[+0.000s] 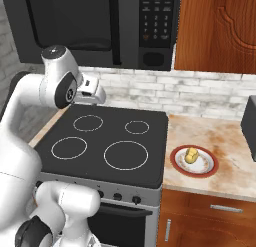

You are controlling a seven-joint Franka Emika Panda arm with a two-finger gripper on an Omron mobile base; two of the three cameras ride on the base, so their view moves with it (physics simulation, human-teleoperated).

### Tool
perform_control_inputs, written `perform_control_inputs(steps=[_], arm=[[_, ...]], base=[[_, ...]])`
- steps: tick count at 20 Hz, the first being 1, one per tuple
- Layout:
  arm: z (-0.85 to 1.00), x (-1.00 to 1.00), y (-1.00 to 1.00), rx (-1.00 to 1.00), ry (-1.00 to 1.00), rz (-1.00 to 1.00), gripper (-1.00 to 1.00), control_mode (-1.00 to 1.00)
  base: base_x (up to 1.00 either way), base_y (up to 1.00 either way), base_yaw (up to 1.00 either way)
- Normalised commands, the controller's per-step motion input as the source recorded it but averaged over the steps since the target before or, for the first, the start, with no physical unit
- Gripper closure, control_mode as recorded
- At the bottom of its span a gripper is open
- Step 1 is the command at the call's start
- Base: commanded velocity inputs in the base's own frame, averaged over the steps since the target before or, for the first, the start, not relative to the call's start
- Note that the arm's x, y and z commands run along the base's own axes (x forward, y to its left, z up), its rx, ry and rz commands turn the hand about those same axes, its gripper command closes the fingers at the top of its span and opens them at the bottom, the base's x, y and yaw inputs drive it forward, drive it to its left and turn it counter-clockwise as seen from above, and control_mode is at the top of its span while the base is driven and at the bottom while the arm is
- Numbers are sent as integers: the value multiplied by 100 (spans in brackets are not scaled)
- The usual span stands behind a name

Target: Pick the potato from the counter and place it in the microwave. Then turn on the microwave.

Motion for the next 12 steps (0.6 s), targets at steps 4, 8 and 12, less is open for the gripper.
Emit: perform_control_inputs(steps=[4, 8, 12], arm=[[41, -16, -14, 0, -33, -9, -100, -100], [50, -9, -26, 0, -25, -9, -100, -100], [51, 0, -27, 0, -18, -7, -100, -100]], base=[[0, 0, 0], [0, 0, 0], [0, 0, 0]])
